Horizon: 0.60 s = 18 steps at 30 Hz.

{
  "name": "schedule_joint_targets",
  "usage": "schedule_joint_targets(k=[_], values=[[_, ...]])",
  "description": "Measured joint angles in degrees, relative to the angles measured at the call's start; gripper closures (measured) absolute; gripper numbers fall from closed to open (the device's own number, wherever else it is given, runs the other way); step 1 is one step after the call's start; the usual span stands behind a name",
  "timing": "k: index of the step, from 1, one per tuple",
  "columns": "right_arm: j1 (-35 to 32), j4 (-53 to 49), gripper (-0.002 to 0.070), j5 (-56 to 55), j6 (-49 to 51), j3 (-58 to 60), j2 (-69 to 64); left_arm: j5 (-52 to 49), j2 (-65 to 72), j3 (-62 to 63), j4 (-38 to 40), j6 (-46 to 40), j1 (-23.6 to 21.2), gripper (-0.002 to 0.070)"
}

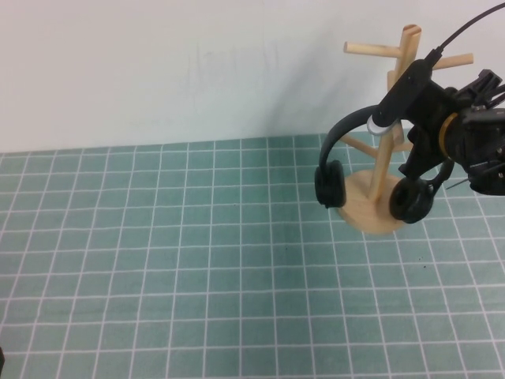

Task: Take out the headphones from the headphone stand
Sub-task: Pick up the headphones from the headphone stand

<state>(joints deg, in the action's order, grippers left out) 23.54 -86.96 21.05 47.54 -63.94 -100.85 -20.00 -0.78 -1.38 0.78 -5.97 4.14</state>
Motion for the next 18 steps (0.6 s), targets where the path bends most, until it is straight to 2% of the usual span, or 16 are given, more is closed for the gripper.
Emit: schedule_joint_targets(k=[5,8,18], values=[[0.0,-0.3,0.0568,-0.6,0.0,0.0,0.0,0.0,0.0,0.0,0.0,0.0,0.0,0.0675],[0.0,-0.3,0.0617,-0.8,0.0,0.0,0.0,0.0,0.0,0.0,0.0,0.0,0.0,0.0675],[2.5,0.3,0.0633,3.0,0.0,0.0,2.8,0.0,0.0,0.0,0.0,0.0,0.0,0.0675]])
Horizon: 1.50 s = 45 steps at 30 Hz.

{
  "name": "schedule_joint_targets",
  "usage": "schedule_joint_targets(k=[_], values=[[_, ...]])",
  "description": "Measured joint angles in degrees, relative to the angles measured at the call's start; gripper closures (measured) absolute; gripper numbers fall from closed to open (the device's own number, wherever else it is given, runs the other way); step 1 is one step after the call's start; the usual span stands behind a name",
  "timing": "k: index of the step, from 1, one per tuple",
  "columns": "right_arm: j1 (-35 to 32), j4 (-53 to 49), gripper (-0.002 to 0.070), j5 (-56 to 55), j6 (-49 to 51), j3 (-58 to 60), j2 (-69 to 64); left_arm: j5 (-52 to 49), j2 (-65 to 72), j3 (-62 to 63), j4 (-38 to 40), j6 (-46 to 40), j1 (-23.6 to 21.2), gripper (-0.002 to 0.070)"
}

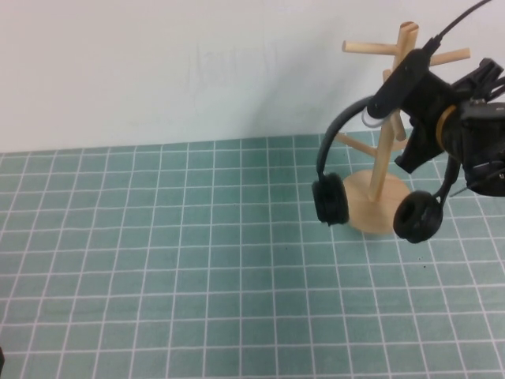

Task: Take out the headphones from the headphone stand
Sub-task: Pick up the headphones from the headphone stand, then place the headphones on the table

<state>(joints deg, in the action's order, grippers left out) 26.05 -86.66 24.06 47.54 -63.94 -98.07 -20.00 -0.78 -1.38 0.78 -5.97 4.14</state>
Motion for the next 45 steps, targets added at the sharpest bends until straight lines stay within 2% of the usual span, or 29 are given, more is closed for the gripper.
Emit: schedule_joint_targets(k=[6,9,16,20,23,26,37,45], values=[[3.9,5.6,0.0633,7.4,-0.3,0.0,5.1,0.0,0.0,0.0,0.0,0.0,0.0,0.0675],[6.4,11.6,0.0633,12.1,-4.2,0.0,8.0,0.0,0.0,0.0,0.0,0.0,0.0,0.0675],[15.8,32.5,0.0633,23.1,-18.5,0.0,15.1,0.0,0.0,0.0,0.0,0.0,0.0,0.0675],[21.9,45.9,0.0633,23.6,-22.1,0.0,17.5,0.0,0.0,0.0,0.0,0.0,0.0,0.0675],[24.2,55.4,0.0634,21.6,-22.7,-0.1,17.0,0.0,0.0,0.0,0.0,0.0,0.0,0.0675],[24.4,62.5,0.0634,22.4,-23.2,-2.9,13.7,0.0,0.0,0.0,0.0,0.0,0.0,0.0675],[24.3,71.4,0.0634,30.1,-24.7,-21.8,-9.9,0.0,0.0,0.0,0.0,0.0,0.0,0.0675],[20.0,77.6,0.0634,28.1,-26.2,-23.9,-21.7,0.0,0.0,0.0,0.0,0.0,0.0,0.0675]])
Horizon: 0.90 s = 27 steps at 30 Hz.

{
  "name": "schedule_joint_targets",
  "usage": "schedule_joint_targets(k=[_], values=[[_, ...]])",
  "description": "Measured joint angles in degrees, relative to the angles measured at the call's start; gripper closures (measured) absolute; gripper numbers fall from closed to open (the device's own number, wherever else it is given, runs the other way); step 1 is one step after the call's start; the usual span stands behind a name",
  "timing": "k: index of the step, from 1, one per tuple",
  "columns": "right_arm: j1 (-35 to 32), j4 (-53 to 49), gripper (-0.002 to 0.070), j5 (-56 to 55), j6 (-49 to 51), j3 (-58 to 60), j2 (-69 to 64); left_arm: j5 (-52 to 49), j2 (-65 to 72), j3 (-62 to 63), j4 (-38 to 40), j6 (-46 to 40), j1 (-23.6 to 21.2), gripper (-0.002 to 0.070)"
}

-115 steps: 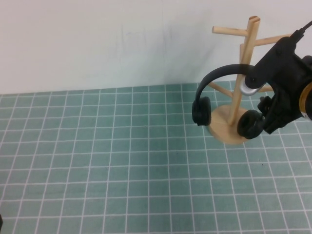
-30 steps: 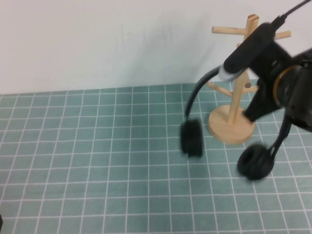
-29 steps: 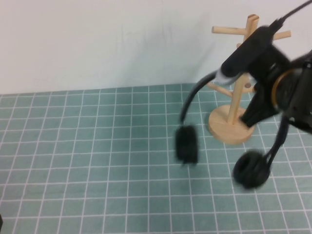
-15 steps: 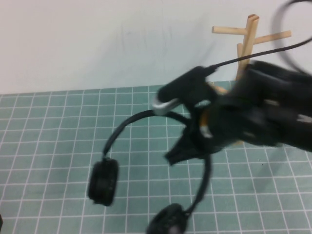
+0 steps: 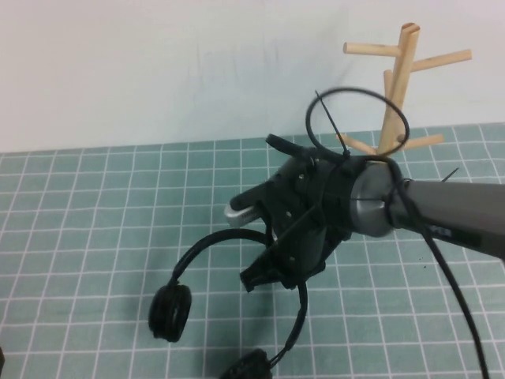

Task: Take out the headphones from the headphone stand
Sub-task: Place the headphones on the table

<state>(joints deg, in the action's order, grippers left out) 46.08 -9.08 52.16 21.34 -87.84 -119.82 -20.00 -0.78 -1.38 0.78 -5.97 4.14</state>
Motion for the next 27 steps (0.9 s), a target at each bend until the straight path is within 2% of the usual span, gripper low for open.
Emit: schedule_joint_targets(k=[7,14,18,20,22,25,27], values=[[-1.8,0.7,0.0612,-3.6,0.0,0.0,-3.3,0.0,0.0,0.0,0.0,0.0,0.0,0.0675],[-2.0,0.2,0.0407,-4.7,0.0,-0.5,-3.9,0.0,0.0,0.0,0.0,0.0,0.0,0.0675],[-1.6,-0.3,0.0374,-2.9,0.7,-0.5,-2.2,0.0,0.0,0.0,0.0,0.0,0.0,0.0675],[-0.6,-1.3,0.0381,-0.5,1.7,-0.5,1.0,0.0,0.0,0.0,0.0,0.0,0.0,0.0675],[0.6,-1.9,0.0426,1.6,2.3,0.2,5.3,0.0,0.0,0.0,0.0,0.0,0.0,0.0675],[1.9,-2.0,0.0579,3.8,2.5,3.2,13.6,0.0,0.0,0.0,0.0,0.0,0.0,0.0675],[2.1,-2.0,0.0638,5.8,3.1,6.3,19.9,0.0,0.0,0.0,0.0,0.0,0.0,0.0675]])
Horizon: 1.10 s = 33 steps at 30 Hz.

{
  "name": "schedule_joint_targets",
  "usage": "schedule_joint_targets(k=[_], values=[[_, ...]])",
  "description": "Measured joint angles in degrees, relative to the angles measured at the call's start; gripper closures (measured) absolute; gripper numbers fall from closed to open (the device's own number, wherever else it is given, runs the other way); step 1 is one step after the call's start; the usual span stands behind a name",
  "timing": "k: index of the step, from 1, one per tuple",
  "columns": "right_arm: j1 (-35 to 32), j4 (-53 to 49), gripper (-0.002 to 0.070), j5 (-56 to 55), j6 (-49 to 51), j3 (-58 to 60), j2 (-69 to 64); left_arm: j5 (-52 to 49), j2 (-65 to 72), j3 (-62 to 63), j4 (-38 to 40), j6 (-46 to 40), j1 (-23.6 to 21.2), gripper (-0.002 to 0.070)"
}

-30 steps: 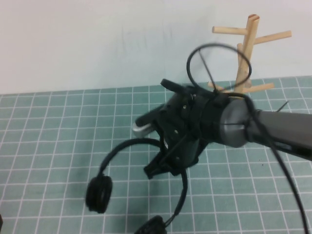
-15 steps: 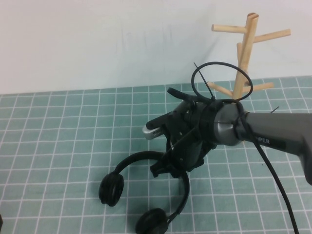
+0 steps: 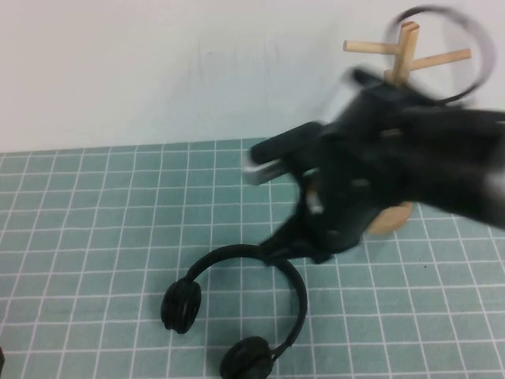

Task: Take out the headphones from the headphone stand

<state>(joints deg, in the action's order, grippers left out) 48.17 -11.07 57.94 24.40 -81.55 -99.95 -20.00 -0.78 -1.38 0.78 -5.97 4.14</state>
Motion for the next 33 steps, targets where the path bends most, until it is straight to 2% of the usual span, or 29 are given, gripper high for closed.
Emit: schedule_joint_targets(k=[4,11,18,25,28,33], values=[[0.0,0.0,0.0673,3.6,0.9,6.6,11.5,0.0,0.0,0.0,0.0,0.0,0.0,0.0675],[0.0,0.0,0.0682,8.5,1.1,15.9,31.0,0.0,0.0,0.0,0.0,0.0,0.0,0.0675],[0.0,-0.8,0.0682,13.1,1.0,17.0,46.5,0.0,0.0,0.0,0.0,0.0,0.0,0.0675],[0.7,-5.0,0.0682,14.0,-1.9,18.7,55.9,0.0,0.0,0.0,0.0,0.0,0.0,0.0675],[-3.1,-4.4,0.0682,9.4,-4.2,23.1,58.4,0.0,0.0,0.0,0.0,0.0,0.0,0.0675],[-17.6,4.8,0.0682,-9.3,-9.5,37.0,63.6,0.0,0.0,0.0,0.0,0.0,0.0,0.0675]])
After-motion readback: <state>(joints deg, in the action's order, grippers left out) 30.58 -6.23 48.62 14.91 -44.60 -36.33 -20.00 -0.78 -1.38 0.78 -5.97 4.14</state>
